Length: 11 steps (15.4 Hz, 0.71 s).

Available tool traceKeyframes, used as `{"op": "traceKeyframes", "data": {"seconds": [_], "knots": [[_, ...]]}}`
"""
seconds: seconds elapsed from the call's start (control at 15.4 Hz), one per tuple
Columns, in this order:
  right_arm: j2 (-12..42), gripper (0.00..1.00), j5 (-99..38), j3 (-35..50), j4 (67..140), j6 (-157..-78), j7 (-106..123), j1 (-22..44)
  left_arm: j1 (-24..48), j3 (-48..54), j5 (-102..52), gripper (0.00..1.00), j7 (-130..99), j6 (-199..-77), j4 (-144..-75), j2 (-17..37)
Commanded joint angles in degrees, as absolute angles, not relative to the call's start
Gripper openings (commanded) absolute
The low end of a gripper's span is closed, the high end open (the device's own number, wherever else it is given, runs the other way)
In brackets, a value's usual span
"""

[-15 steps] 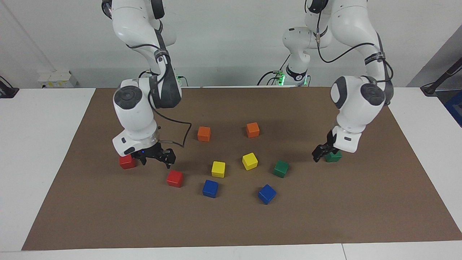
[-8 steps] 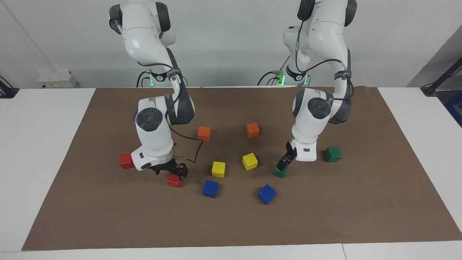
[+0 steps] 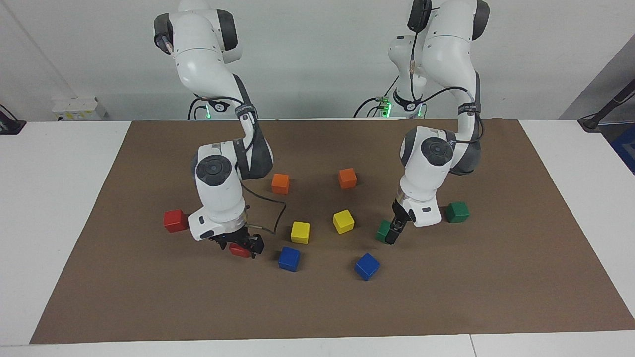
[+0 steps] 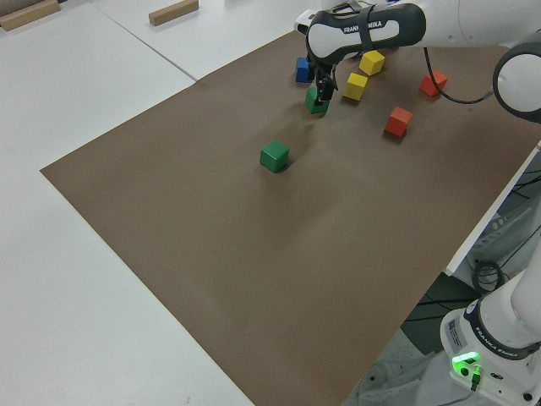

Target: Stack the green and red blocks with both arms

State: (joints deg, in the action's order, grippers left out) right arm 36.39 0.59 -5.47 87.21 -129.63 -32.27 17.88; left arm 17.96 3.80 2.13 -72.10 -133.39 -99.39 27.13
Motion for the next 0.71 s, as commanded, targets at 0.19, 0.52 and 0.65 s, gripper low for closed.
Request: {"op": "traceKeyframes", "data": {"seconds": [0.19, 0.52, 0.65], "knots": [[35.51, 0.00, 0.44, -5.19, 88.86, -131.05, -34.19, 18.02, 19.07, 3.16, 4.31, 1.00, -74.61, -138.34, -103.80, 27.16], [31.58, 0.00, 0.53, -5.01, 87.36, -123.34, -30.61, 17.40, 20.74, 3.08, 4.66, 0.00, -80.60, -136.59, -103.19, 27.07], [27.09, 0.00, 0.53, -5.10, 87.45, -118.06, -25.25, 16.53, 19.87, 3.08, 6.84, 0.00, -78.42, -127.77, -98.29, 26.81]]}}
